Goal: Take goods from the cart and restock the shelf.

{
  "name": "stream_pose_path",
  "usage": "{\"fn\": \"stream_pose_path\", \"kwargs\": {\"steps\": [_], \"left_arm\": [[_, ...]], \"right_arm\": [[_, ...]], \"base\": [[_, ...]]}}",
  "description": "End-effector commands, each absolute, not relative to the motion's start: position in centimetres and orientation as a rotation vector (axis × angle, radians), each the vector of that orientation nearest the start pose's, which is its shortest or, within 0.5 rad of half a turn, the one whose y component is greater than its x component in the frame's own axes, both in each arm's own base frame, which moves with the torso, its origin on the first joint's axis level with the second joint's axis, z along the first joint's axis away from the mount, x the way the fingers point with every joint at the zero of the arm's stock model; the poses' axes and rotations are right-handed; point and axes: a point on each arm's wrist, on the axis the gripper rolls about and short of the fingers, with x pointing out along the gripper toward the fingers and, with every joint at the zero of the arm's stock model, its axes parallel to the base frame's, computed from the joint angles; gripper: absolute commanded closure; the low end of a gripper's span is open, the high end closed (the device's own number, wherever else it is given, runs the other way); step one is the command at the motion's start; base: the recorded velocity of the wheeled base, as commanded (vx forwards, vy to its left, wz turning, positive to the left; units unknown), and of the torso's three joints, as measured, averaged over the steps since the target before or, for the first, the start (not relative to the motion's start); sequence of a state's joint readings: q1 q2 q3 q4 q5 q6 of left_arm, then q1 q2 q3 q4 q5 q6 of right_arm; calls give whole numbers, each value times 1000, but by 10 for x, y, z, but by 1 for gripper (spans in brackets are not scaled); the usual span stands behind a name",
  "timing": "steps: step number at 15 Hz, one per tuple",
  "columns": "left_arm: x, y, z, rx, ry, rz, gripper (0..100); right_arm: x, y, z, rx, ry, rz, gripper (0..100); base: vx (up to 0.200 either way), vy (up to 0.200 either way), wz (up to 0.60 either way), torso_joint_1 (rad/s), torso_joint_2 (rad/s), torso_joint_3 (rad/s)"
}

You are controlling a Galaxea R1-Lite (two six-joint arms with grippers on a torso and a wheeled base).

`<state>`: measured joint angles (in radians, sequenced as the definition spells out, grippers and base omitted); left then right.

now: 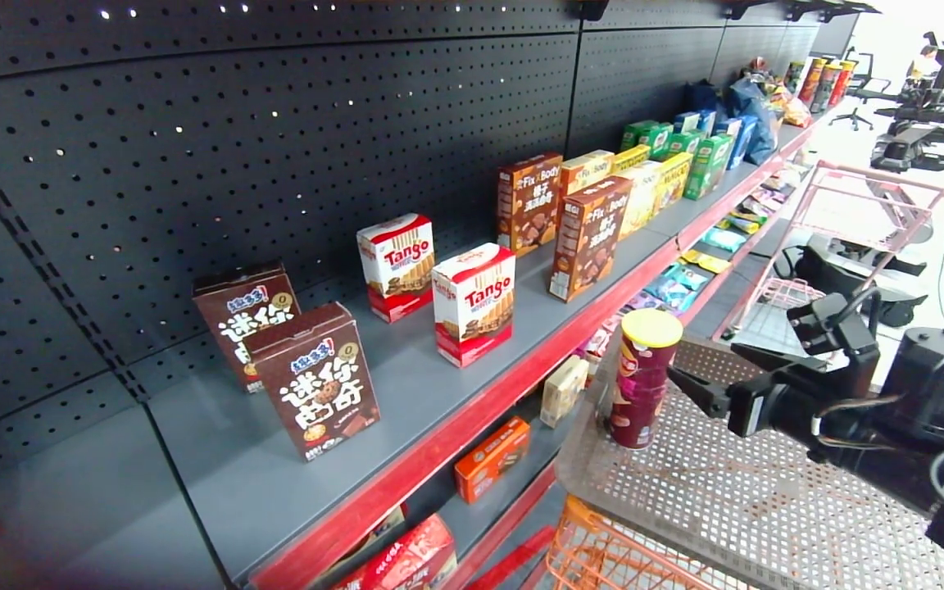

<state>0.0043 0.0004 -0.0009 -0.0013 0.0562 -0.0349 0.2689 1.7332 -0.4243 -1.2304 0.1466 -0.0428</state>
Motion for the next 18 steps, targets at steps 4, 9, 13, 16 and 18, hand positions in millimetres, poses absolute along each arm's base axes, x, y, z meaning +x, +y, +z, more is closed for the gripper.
{"fn": "stream_pose_path", "kwargs": {"steps": [4,9,13,16,18], "left_arm": [[-23,1,76,-35,0,61,0],[-23,1,76,-35,-3,61,0],[-23,1,76,-35,-3,61,0],[-23,1,76,-35,-1,60,0],[-23,1,76,-35,0,60,0]], "right_arm": [[310,100,111,-50,95,456,0],[328,108,97,-63,106,475,0],[342,110,83,-70,123,465,0],[349,111,74,-84,134,463,0],[352,111,75,-81,119,466,0]], "base": [[0,0,0,0,0,0],[0,0,0,0,0,0],[0,0,0,0,0,0],[0,0,0,0,0,0],[0,0,0,0,0,0]]}}
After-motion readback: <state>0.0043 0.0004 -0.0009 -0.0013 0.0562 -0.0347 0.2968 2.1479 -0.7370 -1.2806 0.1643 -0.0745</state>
